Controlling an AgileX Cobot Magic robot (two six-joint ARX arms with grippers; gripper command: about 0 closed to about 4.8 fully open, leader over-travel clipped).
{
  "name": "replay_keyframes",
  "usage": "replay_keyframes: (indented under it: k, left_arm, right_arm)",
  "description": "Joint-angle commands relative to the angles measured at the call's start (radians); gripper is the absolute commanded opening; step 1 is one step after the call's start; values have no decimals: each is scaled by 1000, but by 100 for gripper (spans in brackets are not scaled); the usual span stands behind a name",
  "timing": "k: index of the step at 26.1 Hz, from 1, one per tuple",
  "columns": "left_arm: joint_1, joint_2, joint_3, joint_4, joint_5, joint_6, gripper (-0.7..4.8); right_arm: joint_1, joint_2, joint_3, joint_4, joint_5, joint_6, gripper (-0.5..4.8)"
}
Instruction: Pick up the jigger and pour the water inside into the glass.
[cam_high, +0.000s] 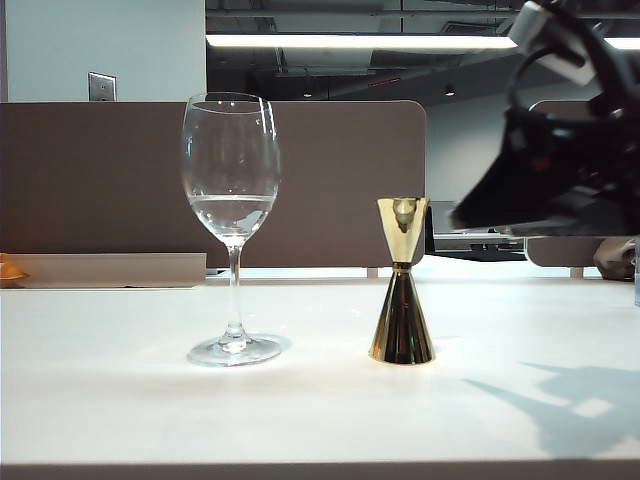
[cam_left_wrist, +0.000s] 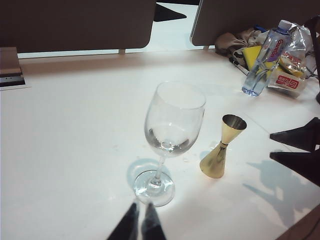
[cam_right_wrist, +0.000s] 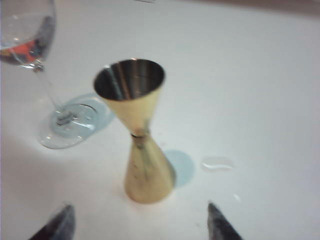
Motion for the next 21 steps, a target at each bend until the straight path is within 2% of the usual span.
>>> replay_keyframes:
  k: [1,2,3,4,8,13,17,21]
  left_arm:
    - [1,0,3,10,4,4,23]
    - [1,0,3,10,4,4,23]
    - [1,0,3,10,4,4,23]
    - [1,0,3,10,4,4,23]
    - [1,0,3,10,4,4,23]
    - [1,0,3,10,4,4,23]
    - [1,0,3,10,4,4,23]
    - [1,0,3,10,4,4,23]
  right_arm:
    - [0,-113,-1,-130,91,-4,220]
    - [0,-169,-3,-153,132,-5,98]
    - [0,-199,-3,-163,155,-5,58]
    - [-1,-248,-3,-171,193,-4,39]
    - [-2,-322,-3,-168,280,-4,-1]
    - [-43,-369,-3,-147,344,-11,-1]
    - [-144,-367,-4,-143,311,-11,-1]
    - [-282,-366,-3,-132,182,-12,-1]
